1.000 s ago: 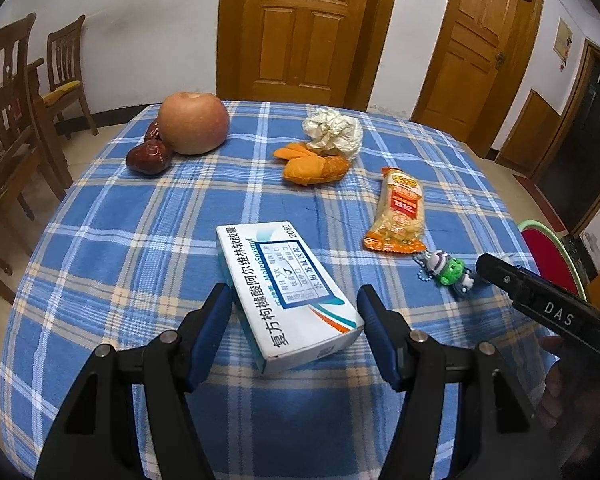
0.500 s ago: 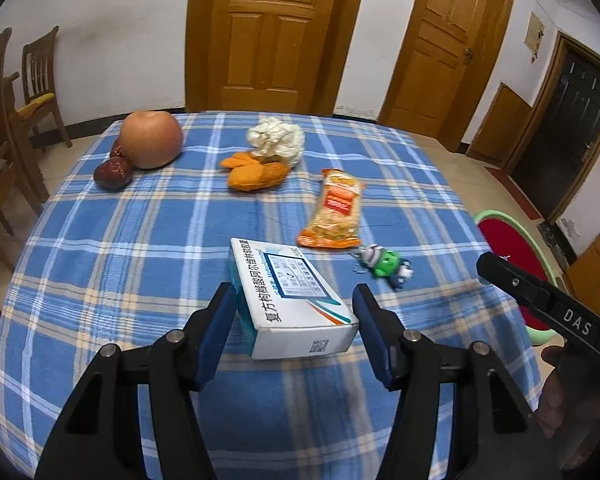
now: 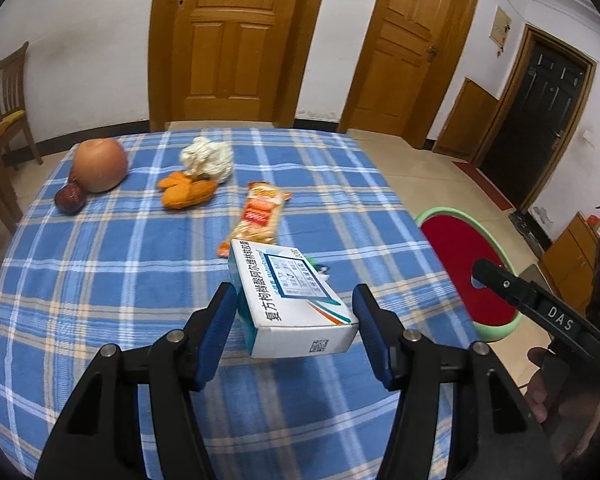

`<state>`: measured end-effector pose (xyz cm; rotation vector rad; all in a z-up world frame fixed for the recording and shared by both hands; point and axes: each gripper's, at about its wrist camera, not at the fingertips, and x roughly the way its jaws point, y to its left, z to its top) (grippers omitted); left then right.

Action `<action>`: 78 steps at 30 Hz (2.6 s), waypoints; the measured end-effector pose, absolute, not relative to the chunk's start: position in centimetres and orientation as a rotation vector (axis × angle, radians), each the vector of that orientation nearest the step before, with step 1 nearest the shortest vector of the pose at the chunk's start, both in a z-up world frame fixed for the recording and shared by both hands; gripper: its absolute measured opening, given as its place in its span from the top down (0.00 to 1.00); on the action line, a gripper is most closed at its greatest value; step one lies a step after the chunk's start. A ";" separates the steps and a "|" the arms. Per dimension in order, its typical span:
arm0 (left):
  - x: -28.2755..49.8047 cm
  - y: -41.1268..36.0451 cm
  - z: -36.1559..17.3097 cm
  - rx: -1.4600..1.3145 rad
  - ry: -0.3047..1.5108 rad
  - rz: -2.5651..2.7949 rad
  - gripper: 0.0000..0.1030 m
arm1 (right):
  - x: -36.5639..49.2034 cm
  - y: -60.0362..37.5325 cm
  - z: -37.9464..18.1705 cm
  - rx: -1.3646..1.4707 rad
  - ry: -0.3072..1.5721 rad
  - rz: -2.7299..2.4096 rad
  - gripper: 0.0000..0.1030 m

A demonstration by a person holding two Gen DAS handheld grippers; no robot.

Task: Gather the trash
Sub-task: 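Carry both items over the red bin and open the right gripper, then open the left gripper to drop the white box into the red bin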

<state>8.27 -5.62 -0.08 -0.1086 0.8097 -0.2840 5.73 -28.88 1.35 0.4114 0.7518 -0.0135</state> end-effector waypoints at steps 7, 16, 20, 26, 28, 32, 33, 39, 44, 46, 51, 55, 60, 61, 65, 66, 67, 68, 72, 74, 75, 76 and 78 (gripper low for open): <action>8.8 -8.2 0.7 -0.105 0.806 -0.337 0.42 | 4.9 -32.5 0.9 0.453 0.740 -0.086 0.27; 9.9 -12.4 0.8 -0.084 0.823 -0.405 0.42 | 4.2 -36.9 -0.6 0.505 0.751 -0.160 0.27; 10.4 -14.2 0.8 -0.075 0.830 -0.432 0.42 | 4.4 -38.1 -1.4 0.513 0.763 -0.179 0.26; 11.3 -16.9 0.5 -0.050 0.842 -0.465 0.42 | 4.7 -39.9 -2.3 0.520 0.777 -0.204 0.26; 11.6 -17.8 0.4 -0.044 0.847 -0.477 0.42 | 4.6 -40.4 -2.4 0.525 0.775 -0.204 0.26; 12.2 -19.2 0.1 -0.031 0.855 -0.491 0.42 | 4.6 -41.2 -2.4 0.528 0.769 -0.206 0.26; 12.3 -19.6 0.0 -0.029 0.857 -0.497 0.42 | 4.6 -41.3 -2.4 0.526 0.768 -0.207 0.26; 12.8 -21.2 -0.5 -0.012 0.865 -0.510 0.42 | 4.9 -41.9 -2.5 0.521 0.769 -0.205 0.24; 13.0 -22.3 -0.8 -0.002 0.868 -0.524 0.42 | 4.7 -42.4 -2.6 0.522 0.765 -0.205 0.23; 13.1 -23.0 -0.9 0.006 0.866 -0.536 0.42 | 4.4 -42.5 -2.4 0.525 0.758 -0.209 0.23; 13.3 -24.9 -1.6 0.024 0.862 -0.565 0.42 | 3.4 -43.2 -1.7 0.521 0.733 -0.231 0.23; 13.7 -26.4 -1.9 0.032 0.858 -0.590 0.42 | 2.6 -43.9 -1.2 0.525 0.719 -0.260 0.23; 13.8 -27.2 -2.1 0.038 0.855 -0.600 0.35 | 1.9 -44.8 -1.4 0.538 0.717 -0.284 0.23; 13.8 -27.3 -2.1 0.040 0.853 -0.597 0.34 | 1.8 -44.9 -1.4 0.540 0.718 -0.287 0.23; 13.7 -27.2 -2.1 0.044 0.856 -0.585 0.34 | 1.7 -45.1 -1.5 0.546 0.720 -0.288 0.23; 13.7 -27.1 -2.2 0.041 0.859 -0.583 0.34 | 1.7 -45.0 -1.5 0.546 0.720 -0.287 0.23; 13.7 -27.0 -2.2 0.039 0.860 -0.581 0.34 | 1.8 -44.9 -1.5 0.546 0.720 -0.285 0.23; 13.7 -26.8 -2.1 0.037 0.861 -0.578 0.34 | 1.8 -44.9 -1.4 0.546 0.720 -0.282 0.23; 13.4 -25.8 -1.9 0.028 0.861 -0.557 0.34 | 1.8 -44.5 -1.2 0.542 0.719 -0.272 0.23; 13.3 -25.3 -1.7 0.026 0.858 -0.544 0.34 | 1.7 -44.2 -1.1 0.540 0.719 -0.267 0.23; 13.3 -25.0 -1.6 0.025 0.856 -0.537 0.34 | 1.6 -44.0 -1.1 0.539 0.720 -0.265 0.23; 13.2 -24.6 -1.5 0.023 0.854 -0.529 0.33 | 1.6 -43.9 -1.0 0.539 0.721 -0.264 0.23; 13.2 -24.0 -1.4 0.021 0.851 -0.513 0.33 | 1.5 -43.5 -0.9 0.536 0.724 -0.261 0.23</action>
